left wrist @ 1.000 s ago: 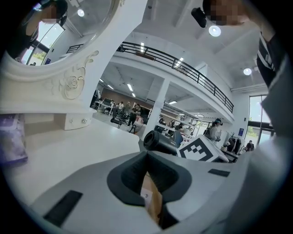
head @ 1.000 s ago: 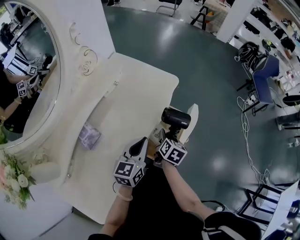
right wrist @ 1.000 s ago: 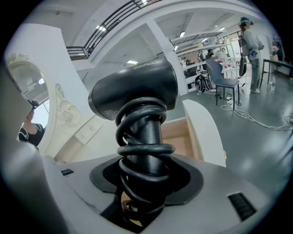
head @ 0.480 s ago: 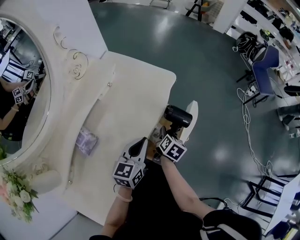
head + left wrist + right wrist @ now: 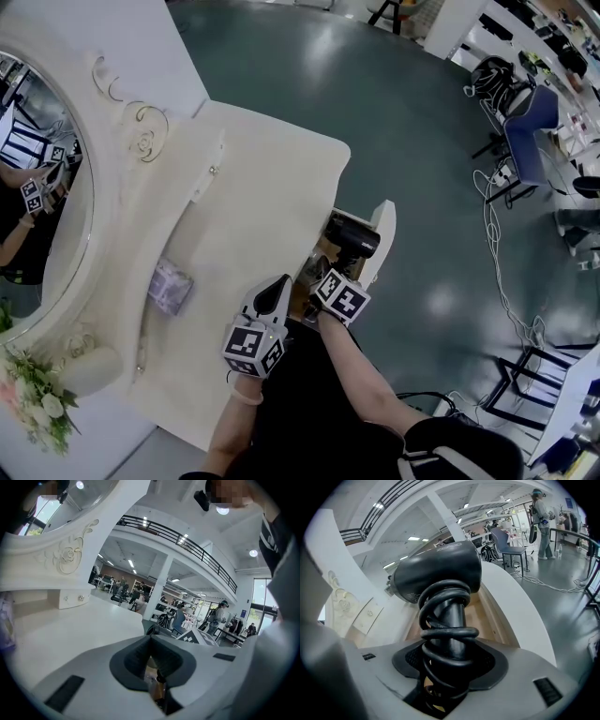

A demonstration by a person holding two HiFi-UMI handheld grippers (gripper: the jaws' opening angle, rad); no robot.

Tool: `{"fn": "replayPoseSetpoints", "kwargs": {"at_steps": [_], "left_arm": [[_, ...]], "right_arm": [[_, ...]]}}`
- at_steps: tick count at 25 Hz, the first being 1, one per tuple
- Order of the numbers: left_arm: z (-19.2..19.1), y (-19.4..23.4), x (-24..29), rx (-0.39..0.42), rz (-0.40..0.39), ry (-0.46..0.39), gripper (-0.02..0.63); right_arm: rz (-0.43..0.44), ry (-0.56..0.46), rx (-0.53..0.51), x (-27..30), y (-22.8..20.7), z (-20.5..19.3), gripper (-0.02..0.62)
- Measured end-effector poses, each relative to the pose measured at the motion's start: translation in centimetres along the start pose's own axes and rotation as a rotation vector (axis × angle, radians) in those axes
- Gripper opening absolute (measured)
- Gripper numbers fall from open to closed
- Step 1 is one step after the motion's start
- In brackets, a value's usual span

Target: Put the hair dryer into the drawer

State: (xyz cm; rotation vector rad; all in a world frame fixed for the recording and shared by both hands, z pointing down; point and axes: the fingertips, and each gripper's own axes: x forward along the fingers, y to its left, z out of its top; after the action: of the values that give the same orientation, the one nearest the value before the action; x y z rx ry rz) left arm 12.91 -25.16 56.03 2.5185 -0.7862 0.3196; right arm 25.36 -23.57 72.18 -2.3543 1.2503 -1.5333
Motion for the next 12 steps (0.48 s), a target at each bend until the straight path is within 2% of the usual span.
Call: {"fn": "replayPoseSetpoints", "kwargs": {"at_steps": [12], "left_arm": [[-0.2,0.2,0.2,-0.007,0.007,0.011,0.025]], "right_arm": [[-0.053,0.119,0.037,1.8,-1.0,-2.8,0.235]]}}
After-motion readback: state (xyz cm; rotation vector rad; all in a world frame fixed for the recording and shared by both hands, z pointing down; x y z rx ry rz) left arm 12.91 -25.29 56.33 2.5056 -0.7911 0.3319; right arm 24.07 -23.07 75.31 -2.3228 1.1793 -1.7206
